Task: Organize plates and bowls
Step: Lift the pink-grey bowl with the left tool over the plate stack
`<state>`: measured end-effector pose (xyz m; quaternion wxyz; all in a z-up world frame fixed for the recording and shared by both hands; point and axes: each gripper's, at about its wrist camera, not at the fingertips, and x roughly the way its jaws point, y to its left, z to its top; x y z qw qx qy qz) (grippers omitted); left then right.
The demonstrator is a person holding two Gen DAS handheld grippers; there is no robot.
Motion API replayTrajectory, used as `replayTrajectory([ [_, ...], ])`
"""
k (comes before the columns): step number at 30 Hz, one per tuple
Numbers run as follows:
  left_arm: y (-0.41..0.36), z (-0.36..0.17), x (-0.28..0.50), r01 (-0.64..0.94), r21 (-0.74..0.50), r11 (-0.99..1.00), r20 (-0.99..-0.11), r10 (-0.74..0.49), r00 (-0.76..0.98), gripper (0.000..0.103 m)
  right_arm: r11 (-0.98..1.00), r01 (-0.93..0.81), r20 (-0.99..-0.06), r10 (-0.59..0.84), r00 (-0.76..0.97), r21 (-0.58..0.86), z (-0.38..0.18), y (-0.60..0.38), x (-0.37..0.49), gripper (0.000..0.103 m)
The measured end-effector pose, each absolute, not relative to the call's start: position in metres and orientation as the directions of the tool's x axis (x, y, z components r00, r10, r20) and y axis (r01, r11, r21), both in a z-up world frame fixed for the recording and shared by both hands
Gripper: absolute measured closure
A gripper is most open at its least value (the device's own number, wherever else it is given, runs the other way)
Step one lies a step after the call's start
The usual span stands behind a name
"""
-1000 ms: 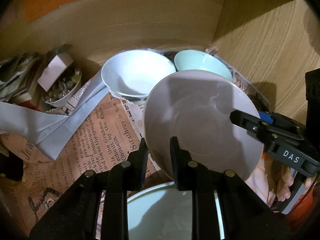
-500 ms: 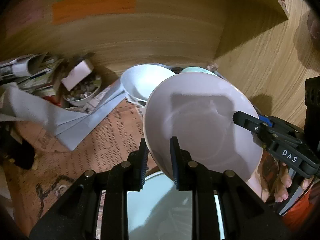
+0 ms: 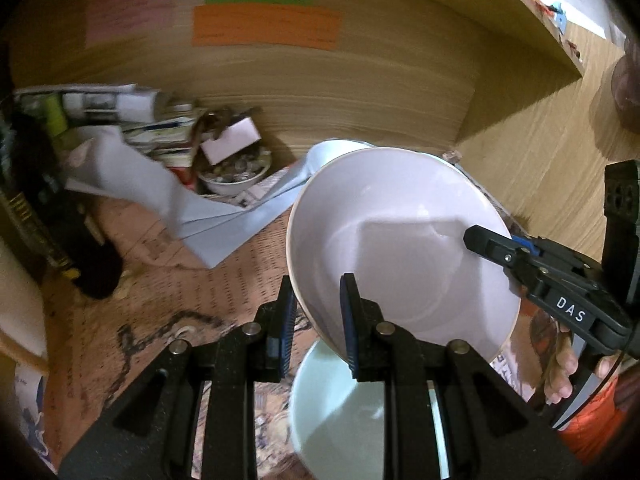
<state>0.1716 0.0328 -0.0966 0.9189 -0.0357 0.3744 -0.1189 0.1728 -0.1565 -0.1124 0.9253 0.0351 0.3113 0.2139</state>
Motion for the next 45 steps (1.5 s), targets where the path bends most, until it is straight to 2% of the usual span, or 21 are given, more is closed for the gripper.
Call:
replayTrajectory([
  [21, 0.126, -0.115, 0.097, 0.006, -0.174, 0.985, -0.677, -0.124, 0.725, 0.082, 0.822, -0.54, -0.605, 0.526, 0.598, 0.182, -0.125, -0.063, 0.148, 0.084],
  [45, 0.176, -0.164, 0.071, -0.11, -0.217, 0.97, -0.741, -0.09, 0.666, 0.082, 0.784, -0.603, -0.723, 0.501, 0.475, 0.148, -0.169, 0.002, 0.149, 0.084],
])
